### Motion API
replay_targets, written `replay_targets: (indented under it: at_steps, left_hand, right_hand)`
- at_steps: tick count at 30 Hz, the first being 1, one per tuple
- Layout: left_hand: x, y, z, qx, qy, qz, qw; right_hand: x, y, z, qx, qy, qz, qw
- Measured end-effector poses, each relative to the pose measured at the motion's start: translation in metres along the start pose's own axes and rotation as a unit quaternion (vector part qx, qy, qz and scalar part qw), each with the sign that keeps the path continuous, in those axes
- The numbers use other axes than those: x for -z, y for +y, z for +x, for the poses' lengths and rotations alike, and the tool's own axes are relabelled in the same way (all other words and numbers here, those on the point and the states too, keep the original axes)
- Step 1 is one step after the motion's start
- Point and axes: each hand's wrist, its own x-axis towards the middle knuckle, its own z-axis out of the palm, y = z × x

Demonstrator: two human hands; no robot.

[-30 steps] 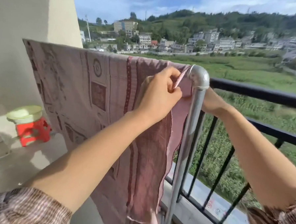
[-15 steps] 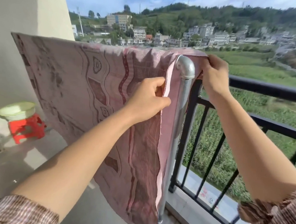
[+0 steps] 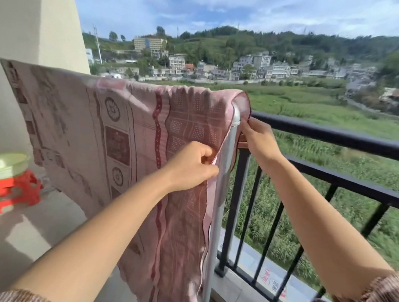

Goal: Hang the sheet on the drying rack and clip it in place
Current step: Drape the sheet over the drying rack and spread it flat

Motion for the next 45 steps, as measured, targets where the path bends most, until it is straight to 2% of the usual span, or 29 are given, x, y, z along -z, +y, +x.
replay_targets:
  at_steps: [2, 5, 8, 10, 13, 15, 16, 18, 20, 21, 22, 25, 27, 29, 31, 32, 34, 36, 37, 39, 40, 42, 43, 45]
  left_hand:
    - [0.003, 0.004, -0.002, -0.006, -0.018, -0.028, 0.999]
    - [-0.001, 0.008, -0.007, -0.008, -0.081, -0.058, 0.995]
    - [-0.019, 0.005, -0.011, -0.006, -0.134, 0.040, 0.990]
    - [-0.032, -0.002, -0.014, 0.024, -0.130, 0.120, 0.984]
    - [-0.044, -0.010, -0.018, 0.084, -0.074, 0.212, 0.971]
    - [-0.049, -0.011, -0.021, 0.105, -0.043, 0.236, 0.965]
    - [-0.052, -0.013, -0.022, 0.121, -0.038, 0.235, 0.964]
    - [-0.060, -0.018, -0.024, 0.152, -0.029, 0.210, 0.965]
    - [-0.064, -0.028, -0.027, 0.174, -0.024, 0.202, 0.963]
    - [-0.065, -0.034, -0.029, 0.182, -0.026, 0.220, 0.958]
    - [-0.065, -0.042, -0.032, 0.195, -0.032, 0.246, 0.949]
    - [-0.059, -0.069, -0.046, 0.246, -0.026, 0.283, 0.927]
    - [-0.053, -0.093, -0.055, 0.284, 0.026, 0.211, 0.935]
    - [-0.049, -0.114, -0.061, 0.329, 0.106, 0.027, 0.938]
    - [-0.047, -0.124, -0.066, 0.363, 0.191, -0.139, 0.902]
    - [-0.047, -0.127, -0.068, 0.361, 0.224, -0.170, 0.889]
    - [-0.046, -0.127, -0.073, 0.305, 0.272, -0.147, 0.901]
    - [-0.039, -0.123, -0.077, 0.226, 0.313, -0.114, 0.915]
    - [-0.032, -0.121, -0.079, 0.185, 0.320, -0.095, 0.924]
    - [-0.016, -0.120, -0.087, 0.142, 0.283, -0.026, 0.948]
    - [-0.009, -0.121, -0.091, 0.150, 0.251, 0.023, 0.956]
    - [0.000, -0.123, -0.098, 0.186, 0.216, 0.147, 0.947]
    - [0.000, -0.123, -0.099, 0.190, 0.215, 0.197, 0.938]
    - [-0.009, -0.119, -0.097, 0.208, 0.194, 0.216, 0.934]
  right_hand:
    - [0.006, -0.016, 0.002, 0.025, 0.066, 0.049, 0.996]
    - [0.011, -0.027, 0.005, 0.103, 0.168, 0.056, 0.979]
    - [0.009, -0.003, -0.004, 0.164, 0.217, -0.047, 0.961]
    - [0.008, 0.023, -0.018, 0.169, 0.186, -0.124, 0.960]
    - [0.006, 0.047, -0.032, 0.190, 0.100, -0.185, 0.959]
    - [0.001, 0.048, -0.034, 0.146, 0.051, -0.202, 0.967]
    - [-0.001, 0.046, -0.032, 0.090, 0.025, -0.169, 0.981]
    - [-0.007, 0.042, -0.031, -0.038, -0.050, 0.035, 0.997]
    - [-0.010, 0.040, -0.032, -0.112, -0.114, 0.258, 0.953]
    - [-0.012, 0.042, -0.032, -0.123, -0.134, 0.306, 0.934]
    - [-0.015, 0.046, -0.034, -0.132, -0.154, 0.319, 0.926]
    - [-0.029, 0.072, -0.042, -0.156, -0.138, 0.226, 0.952]
    - [-0.037, 0.090, -0.046, -0.170, -0.109, 0.175, 0.964]
    - [-0.044, 0.106, -0.050, -0.186, -0.123, 0.125, 0.967]
    - [-0.051, 0.118, -0.055, -0.204, -0.159, 0.073, 0.963]
    - [-0.055, 0.125, -0.057, -0.218, -0.172, 0.052, 0.959]
    - [-0.062, 0.135, -0.059, -0.236, -0.182, 0.042, 0.954]
    - [-0.069, 0.141, -0.055, -0.228, -0.138, -0.012, 0.964]
    - [-0.069, 0.146, -0.049, -0.224, -0.093, -0.076, 0.967]
    - [-0.061, 0.152, -0.041, -0.216, 0.034, -0.191, 0.957]
    - [-0.055, 0.156, -0.039, -0.213, 0.088, -0.200, 0.952]
    - [-0.045, 0.165, -0.036, -0.223, 0.147, -0.172, 0.948]
    - [-0.043, 0.167, -0.036, -0.234, 0.148, -0.150, 0.949]
    - [-0.046, 0.172, -0.037, -0.263, 0.123, -0.074, 0.954]
